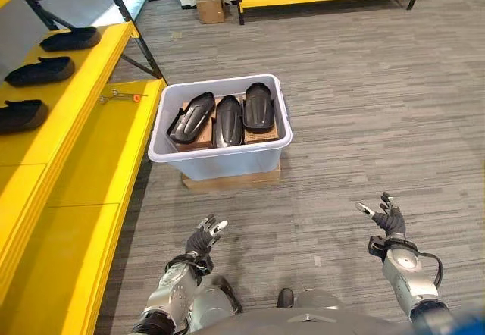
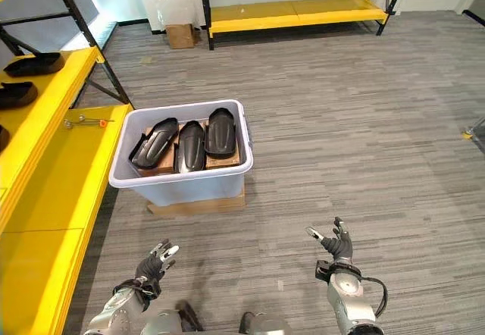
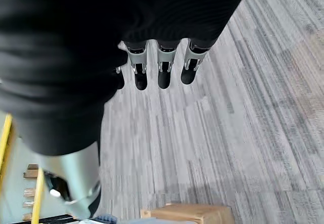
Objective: Move parts from the plastic box to the shelf.
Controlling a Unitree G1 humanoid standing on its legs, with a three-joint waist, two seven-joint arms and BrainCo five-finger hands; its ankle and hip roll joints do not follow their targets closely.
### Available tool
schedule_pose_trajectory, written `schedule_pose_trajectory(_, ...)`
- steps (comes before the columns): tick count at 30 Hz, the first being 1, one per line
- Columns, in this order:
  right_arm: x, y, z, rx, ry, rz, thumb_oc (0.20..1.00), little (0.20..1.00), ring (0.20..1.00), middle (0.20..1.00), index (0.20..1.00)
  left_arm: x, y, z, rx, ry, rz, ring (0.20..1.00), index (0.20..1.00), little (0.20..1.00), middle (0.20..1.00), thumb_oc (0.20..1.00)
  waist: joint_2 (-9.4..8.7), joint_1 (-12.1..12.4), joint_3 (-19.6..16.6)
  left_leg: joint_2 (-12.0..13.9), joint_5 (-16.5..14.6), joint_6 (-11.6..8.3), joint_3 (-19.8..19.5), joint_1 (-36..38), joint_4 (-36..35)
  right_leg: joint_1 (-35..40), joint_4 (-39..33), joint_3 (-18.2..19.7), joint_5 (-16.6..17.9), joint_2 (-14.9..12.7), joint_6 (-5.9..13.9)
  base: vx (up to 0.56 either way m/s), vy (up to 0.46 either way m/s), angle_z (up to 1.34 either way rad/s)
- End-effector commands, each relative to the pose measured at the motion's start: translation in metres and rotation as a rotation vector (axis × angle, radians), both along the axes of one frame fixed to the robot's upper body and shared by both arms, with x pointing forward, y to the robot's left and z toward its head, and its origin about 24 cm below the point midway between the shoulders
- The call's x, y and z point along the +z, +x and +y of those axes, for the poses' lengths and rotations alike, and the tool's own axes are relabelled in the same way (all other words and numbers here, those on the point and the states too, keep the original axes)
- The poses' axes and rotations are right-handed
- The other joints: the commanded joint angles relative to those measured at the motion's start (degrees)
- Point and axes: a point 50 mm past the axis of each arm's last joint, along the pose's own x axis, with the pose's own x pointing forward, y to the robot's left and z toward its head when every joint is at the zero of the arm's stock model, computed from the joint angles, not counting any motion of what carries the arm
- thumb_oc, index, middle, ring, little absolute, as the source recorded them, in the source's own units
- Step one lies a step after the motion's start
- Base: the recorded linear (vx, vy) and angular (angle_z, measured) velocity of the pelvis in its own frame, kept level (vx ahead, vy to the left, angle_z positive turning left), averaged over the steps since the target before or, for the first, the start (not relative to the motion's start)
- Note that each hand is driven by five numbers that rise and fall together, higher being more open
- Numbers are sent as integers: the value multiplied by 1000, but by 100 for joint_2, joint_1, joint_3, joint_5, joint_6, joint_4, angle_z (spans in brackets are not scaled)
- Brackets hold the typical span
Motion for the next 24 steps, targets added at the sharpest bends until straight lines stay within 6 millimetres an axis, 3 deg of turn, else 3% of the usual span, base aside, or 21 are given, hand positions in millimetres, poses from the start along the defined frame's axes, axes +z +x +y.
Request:
schedule_pose_trajectory(1, 12, 4, -2, 93, -48, -40, 1000, 1000, 1000, 1000, 1000, 4, 2, 3, 68, -35, -52, 1000, 1000, 1000, 1000, 1000, 285, 46, 122, 379, 994, -443, -100, 620, -182, 1, 13, -85, 342, -610, 756, 584, 439, -24)
schedule_pose_trajectory(3, 7, 2, 6, 151, -4, -12, 1000, 1000, 1000, 1000, 1000, 2, 1, 6, 87, -38, -55, 1000, 1000, 1000, 1000, 1000, 311, 20, 139, 448, 877, -405, -43, 683, -322, 7, 236, -67, 201, -710, 801, 422, 387, -40)
schedule_pose_trajectory(4, 5, 1, 16, 223, 12, -7, 1000, 1000, 1000, 1000, 1000, 3, 2, 11, 94, -12, -66, 1000, 1000, 1000, 1000, 1000, 308, 35, 162, 346, 495, -270, -113, 697, -96, -55, 671, -69, 1, -820, 813, 362, 351, -43)
schedule_pose_trajectory(6, 4, 0, 20, 232, 28, -9, 1000, 1000, 1000, 1000, 1000, 5, 5, 12, 81, 7, -73, 1000, 1000, 1000, 1000, 1000, 302, 38, 165, 272, 356, -206, -117, 679, 9, -77, 820, -78, -78, -853, 813, 293, 292, -35)
schedule_pose_trajectory(11, 6, 3, 34, 280, 21, -29, 1000, 1000, 1000, 1000, 1000, 13, 18, 11, -80, 121, -120, 1000, 1000, 1000, 1000, 1000, 243, 72, 109, -153, 0, 66, -250, 589, 237, -97, 1107, 29, -206, -872, 895, 269, 305, 2)
schedule_pose_trajectory(12, 8, 8, 38, 284, 14, -52, 1000, 1000, 1000, 1000, 1000, 14, 21, 7, -138, 135, -125, 1000, 1000, 1000, 1000, 1000, 230, 86, 96, -379, -160, 244, -316, 625, 241, -179, 1473, 141, -204, -920, 999, 342, 453, 14)
schedule_pose_trajectory(13, 9, 9, 38, 283, 16, -57, 1000, 1000, 1000, 1000, 1000, 14, 21, 6, -139, 131, -124, 1000, 1000, 1000, 1000, 1000, 225, 90, 92, -423, -191, 283, -317, 637, 229, -196, 1551, 154, -184, -938, 1028, 429, 591, 18)
schedule_pose_trajectory(15, 15, 19, 50, 367, 19, -102, 1000, 1000, 1000, 1000, 1000, 13, 20, 8, -108, 151, -100, 1000, 1000, 1000, 1000, 1000, 207, 204, -25, -1089, -433, 714, -342, 893, -226, -474, 2839, 149, 389, -1200, 1389, 355, 541, -9)
schedule_pose_trajectory(16, 16, 19, 50, 368, 22, -105, 1000, 1000, 1000, 1000, 1000, 13, 20, 9, -105, 155, -97, 1000, 1000, 1000, 1000, 1000, 202, 218, -32, -1131, -445, 739, -327, 914, -258, -485, 2917, 135, 437, -1235, 1409, 250, 444, -8)
schedule_pose_trajectory(17, 19, 23, 52, 361, 33, -119, 1000, 1000, 1000, 1000, 1000, 10, 17, 11, -113, 165, -93, 1000, 1000, 1000, 1000, 1000, 219, 323, -47, -1285, -531, 861, -287, 1005, -344, -733, 3728, 16, 869, -1541, 1484, 247, 373, -5)
schedule_pose_trajectory(18, 26, 32, 49, 340, 27, -149, 1000, 1000, 1000, 1000, 1000, 9, 13, 11, -133, 175, -104, 1000, 1000, 1000, 1000, 1000, 284, 318, 31, -1401, -608, 943, -322, 1234, -484, -1260, 4151, 65, 959, -1499, 1467, 228, 335, -20)
schedule_pose_trajectory(22, 30, 32, 45, 348, 15, -165, 1000, 1000, 1000, 1000, 1000, 12, 16, 11, -108, 160, -120, 1000, 1000, 1000, 1000, 1000, 302, 146, 135, -1413, -668, 895, -437, 1490, -549, -1687, 3427, 100, 867, -1159, 1371, 170, -32, 5)
schedule_pose_trajectory(23, 32, 28, 43, 352, 13, -178, 1000, 1000, 1000, 1000, 1000, 18, 22, 16, -97, 165, -135, 1000, 1000, 1000, 1000, 1000, 160, 83, 212, -1405, -835, 797, -512, 1650, -512, -1814, 1618, 44, 1464, -1312, 1497, 363, -413, 47)
schedule_pose_trajectory(24, 30, 27, 42, 324, 28, -177, 1000, 1000, 1000, 1000, 1000, 20, 23, 16, -120, 184, -134, 1000, 1000, 1000, 1000, 1000, 82, 54, 299, -1362, -1000, 747, -663, 1774, -510, -1977, 846, 373, 2076, -1449, 1711, 376, -431, 41)
